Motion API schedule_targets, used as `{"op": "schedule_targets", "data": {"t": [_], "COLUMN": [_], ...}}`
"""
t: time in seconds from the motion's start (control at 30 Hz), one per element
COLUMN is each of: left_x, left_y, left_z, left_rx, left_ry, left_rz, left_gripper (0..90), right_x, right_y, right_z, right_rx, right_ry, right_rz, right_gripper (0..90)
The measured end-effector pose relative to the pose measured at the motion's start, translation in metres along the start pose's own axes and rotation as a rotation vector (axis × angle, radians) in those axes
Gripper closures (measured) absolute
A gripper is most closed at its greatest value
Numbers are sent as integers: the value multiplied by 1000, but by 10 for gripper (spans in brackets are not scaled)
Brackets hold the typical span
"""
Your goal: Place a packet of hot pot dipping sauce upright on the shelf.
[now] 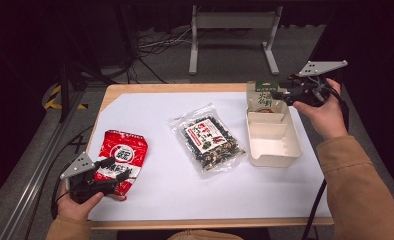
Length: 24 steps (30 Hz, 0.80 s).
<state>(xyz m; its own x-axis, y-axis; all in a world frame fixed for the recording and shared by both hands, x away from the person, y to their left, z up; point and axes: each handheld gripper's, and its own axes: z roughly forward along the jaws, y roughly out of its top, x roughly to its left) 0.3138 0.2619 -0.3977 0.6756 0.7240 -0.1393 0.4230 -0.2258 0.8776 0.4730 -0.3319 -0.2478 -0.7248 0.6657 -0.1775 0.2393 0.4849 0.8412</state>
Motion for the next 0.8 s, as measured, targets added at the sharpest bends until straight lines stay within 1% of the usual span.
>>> {"op": "schedule_targets", "data": {"t": [0.03,0.07,0.1,0.2,0.23,0.27,0.3,0.33,0.37,0.47,0.57,0.63,0.7,0.77,0.8], "left_x": [0,1,1,3,3,5,5,5,6,7,8,9,10,10,10], "left_y": [0,1,1,2,3,3,3,4,4,5,6,7,7,8,9], "left_z": [0,-1,-2,-3,-4,-4,-4,-4,-4,-4,-4,-5,-6,-7,-8], "left_rx": [0,4,4,4,6,5,5,3,2,7,5,5,0,2,5], "left_ry": [0,-1,2,3,2,3,3,3,1,-2,1,-1,4,8,9], "left_rz": [0,0,-2,-1,-8,-6,-6,-14,-13,-16,-13,-22,-19,-26,-31], "left_gripper": [266,266,266,266,266,266,265,265,265,266,266,266,266,265,265], "right_x": [0,4,12,22,26,29,29,33,38,48,60,67,75,82,86], "right_y": [0,0,-1,-2,-2,-2,-2,-1,-1,-3,-7,-9,-12,-15,-17], "right_z": [0,-1,-3,-4,-5,-5,-5,-6,-7,-9,-12,-14,-15,-15,-14], "right_rx": [0,-3,-15,-29,-38,-36,-36,-28,-27,-16,-26,-33,-38,-46,-45], "right_ry": [0,7,29,49,54,47,47,54,64,71,84,93,99,114,115], "right_rz": [0,7,20,20,20,12,12,18,25,48,75,91,100,106,104], "right_gripper": [474,472,472,468,450,439,439,439,438,423,418,417,413,408,407]}}
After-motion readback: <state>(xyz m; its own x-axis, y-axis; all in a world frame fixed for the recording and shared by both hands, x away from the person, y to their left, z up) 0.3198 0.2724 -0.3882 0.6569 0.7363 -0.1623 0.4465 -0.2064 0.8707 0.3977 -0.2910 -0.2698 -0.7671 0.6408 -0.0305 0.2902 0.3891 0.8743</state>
